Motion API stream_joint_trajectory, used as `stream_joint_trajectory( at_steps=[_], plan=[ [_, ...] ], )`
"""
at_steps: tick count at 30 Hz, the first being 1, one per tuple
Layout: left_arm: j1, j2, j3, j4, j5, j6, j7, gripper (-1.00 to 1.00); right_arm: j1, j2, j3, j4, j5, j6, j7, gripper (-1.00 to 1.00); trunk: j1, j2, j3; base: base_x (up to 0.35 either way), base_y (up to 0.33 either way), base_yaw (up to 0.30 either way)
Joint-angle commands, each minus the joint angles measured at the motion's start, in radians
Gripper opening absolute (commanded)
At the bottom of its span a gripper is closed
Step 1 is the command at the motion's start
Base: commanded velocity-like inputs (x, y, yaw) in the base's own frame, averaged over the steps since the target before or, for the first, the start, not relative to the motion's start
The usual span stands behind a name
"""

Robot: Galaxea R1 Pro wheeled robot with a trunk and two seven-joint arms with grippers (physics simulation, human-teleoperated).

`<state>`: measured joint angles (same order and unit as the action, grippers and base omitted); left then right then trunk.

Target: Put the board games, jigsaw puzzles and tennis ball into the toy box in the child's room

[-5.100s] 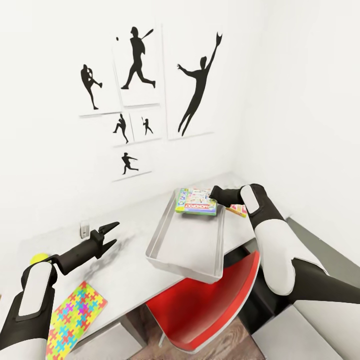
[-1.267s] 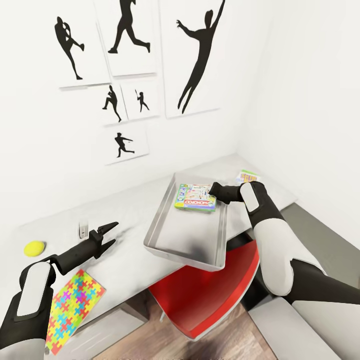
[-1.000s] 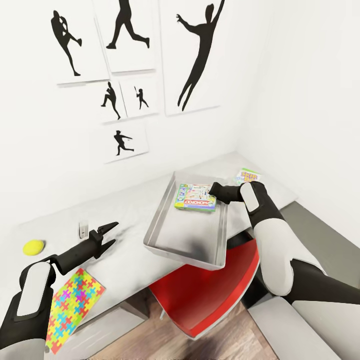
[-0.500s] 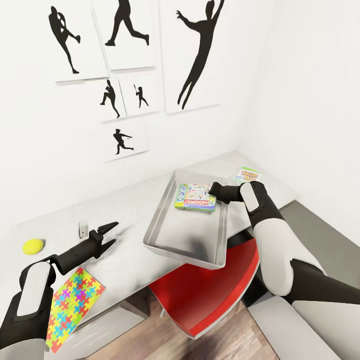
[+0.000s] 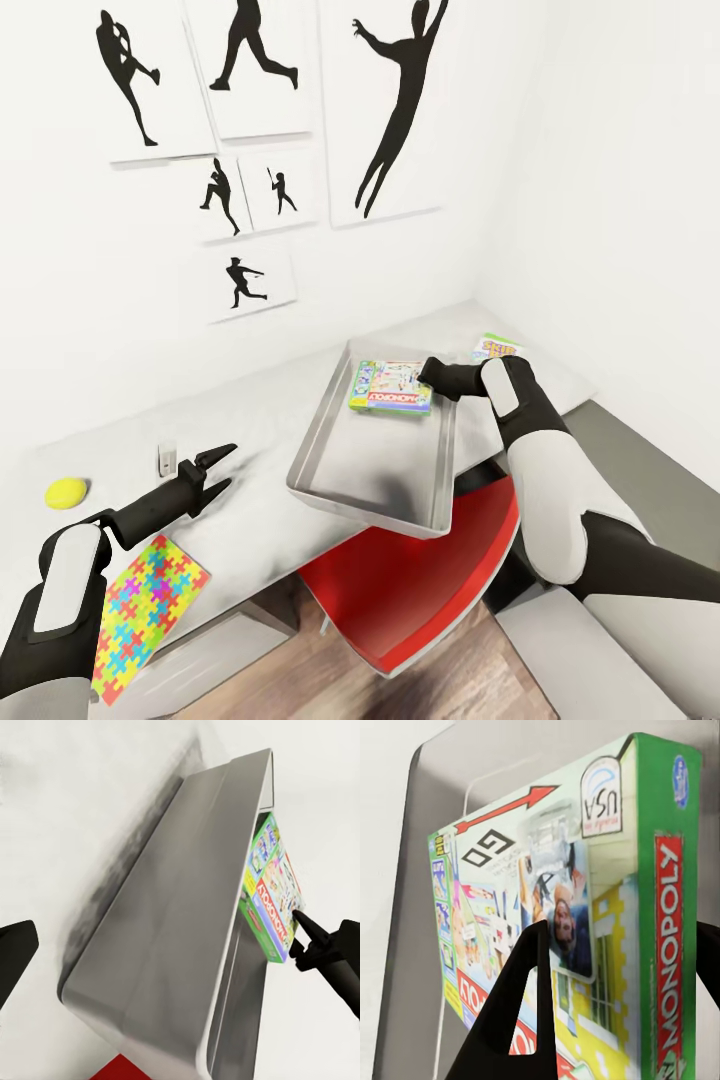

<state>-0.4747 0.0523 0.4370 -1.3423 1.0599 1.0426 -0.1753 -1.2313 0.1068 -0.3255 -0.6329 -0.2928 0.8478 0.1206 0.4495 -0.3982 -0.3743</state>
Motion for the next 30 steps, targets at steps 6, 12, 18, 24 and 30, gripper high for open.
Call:
stream_joint_trajectory(
  at_steps=[6, 12, 18, 24, 30],
  plan=[
    [-0.001, 0.0, 0.002, 0.0, -0.01, 0.005, -0.01, 1.0, -0.007, 0.001, -0.008, -0.001, 0.011, 0.005, 0.008, -1.0, 0.001, -0.002, -0.007, 0.0, 0.0, 0.0],
    [-0.001, 0.001, 0.002, 0.0, -0.011, 0.005, -0.01, 1.0, -0.01, 0.002, -0.008, -0.001, 0.011, 0.005, 0.009, -1.0, 0.001, -0.002, -0.014, 0.0, 0.0, 0.0],
    [-0.001, 0.001, 0.002, 0.0, -0.01, 0.005, -0.01, 1.0, -0.011, 0.002, -0.008, -0.001, 0.011, 0.005, 0.008, -1.0, 0.001, -0.002, -0.023, 0.0, 0.0, 0.0],
    [-0.001, 0.001, 0.002, 0.0, -0.01, 0.005, -0.01, 1.0, -0.011, 0.002, -0.008, -0.001, 0.011, 0.005, 0.008, -1.0, 0.001, -0.002, -0.032, 0.0, 0.0, 0.0],
    [-0.001, 0.001, 0.002, 0.0, -0.01, 0.005, -0.01, 1.0, -0.011, 0.003, -0.008, -0.001, 0.011, 0.005, 0.009, -1.0, 0.001, -0.002, -0.041, 0.0, 0.0, 0.0]
  ],
)
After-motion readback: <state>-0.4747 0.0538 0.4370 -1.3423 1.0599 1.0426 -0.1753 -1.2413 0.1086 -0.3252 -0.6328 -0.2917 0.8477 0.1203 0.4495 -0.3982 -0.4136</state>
